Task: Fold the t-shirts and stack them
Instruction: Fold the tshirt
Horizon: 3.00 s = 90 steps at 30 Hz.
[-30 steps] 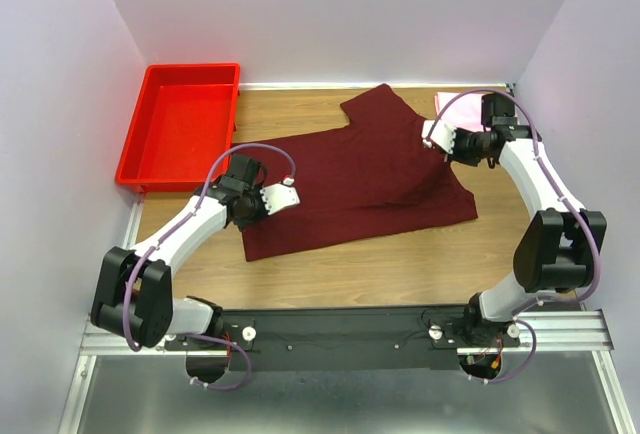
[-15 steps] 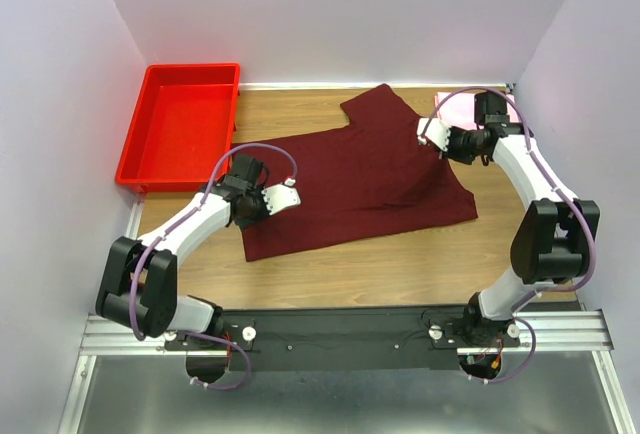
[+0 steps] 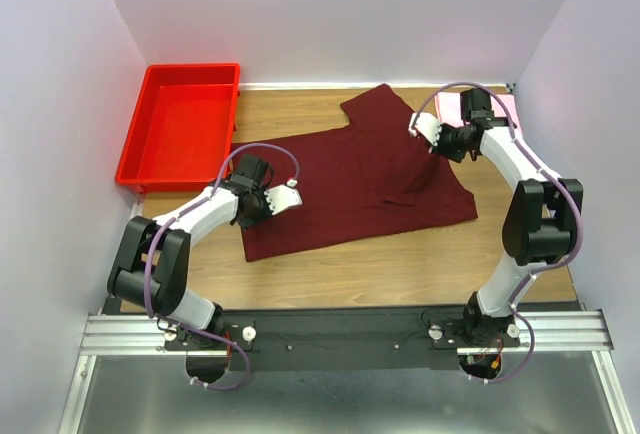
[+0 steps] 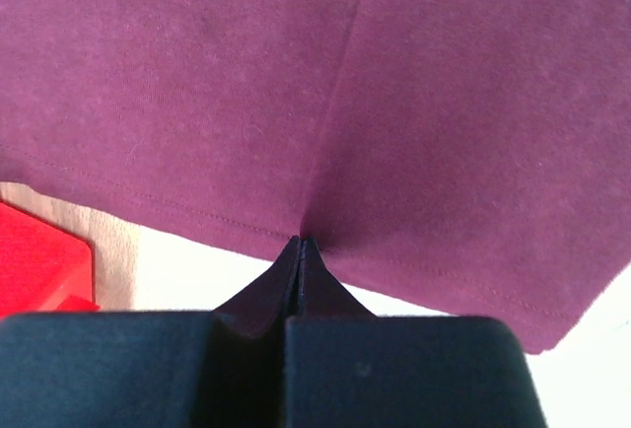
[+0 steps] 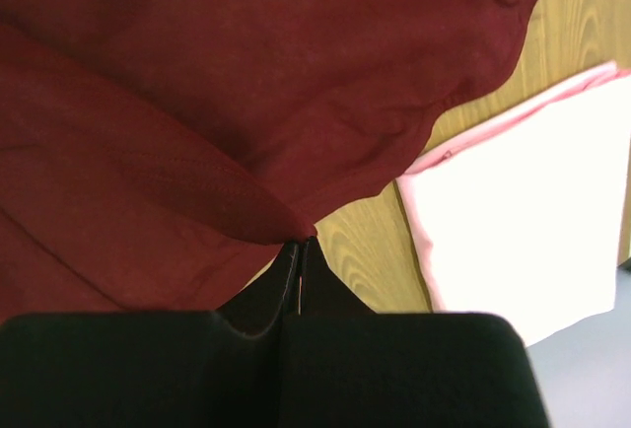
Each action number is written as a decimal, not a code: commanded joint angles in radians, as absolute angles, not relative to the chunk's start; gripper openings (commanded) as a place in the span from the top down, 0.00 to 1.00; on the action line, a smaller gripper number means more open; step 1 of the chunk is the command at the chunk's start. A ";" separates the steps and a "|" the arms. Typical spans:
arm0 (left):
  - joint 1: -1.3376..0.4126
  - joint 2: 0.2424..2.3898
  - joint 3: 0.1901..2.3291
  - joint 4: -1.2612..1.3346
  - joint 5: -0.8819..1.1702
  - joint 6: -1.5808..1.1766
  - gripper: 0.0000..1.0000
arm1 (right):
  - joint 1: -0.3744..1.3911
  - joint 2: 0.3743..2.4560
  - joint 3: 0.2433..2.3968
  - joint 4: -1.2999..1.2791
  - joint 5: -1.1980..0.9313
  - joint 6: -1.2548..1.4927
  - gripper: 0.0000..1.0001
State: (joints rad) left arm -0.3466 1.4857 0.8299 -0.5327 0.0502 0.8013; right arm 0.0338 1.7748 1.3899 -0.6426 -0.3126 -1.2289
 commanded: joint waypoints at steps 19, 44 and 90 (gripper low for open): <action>-0.302 1.419 1.048 -0.679 0.213 0.652 0.53 | -0.058 1.870 1.654 -0.922 -0.218 -0.844 0.32; -0.422 1.617 0.802 -0.595 0.068 0.738 0.76 | -0.089 1.938 1.234 -1.008 -0.060 -0.744 0.63; -0.437 1.456 0.888 -0.561 0.328 0.655 0.58 | 0.405 1.706 1.074 -0.779 -0.137 -0.560 0.62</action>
State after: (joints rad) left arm -0.4377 1.4483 0.8925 -0.5827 0.3477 0.6674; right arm 0.3962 1.6905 1.0973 -0.8257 -0.1928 -0.5724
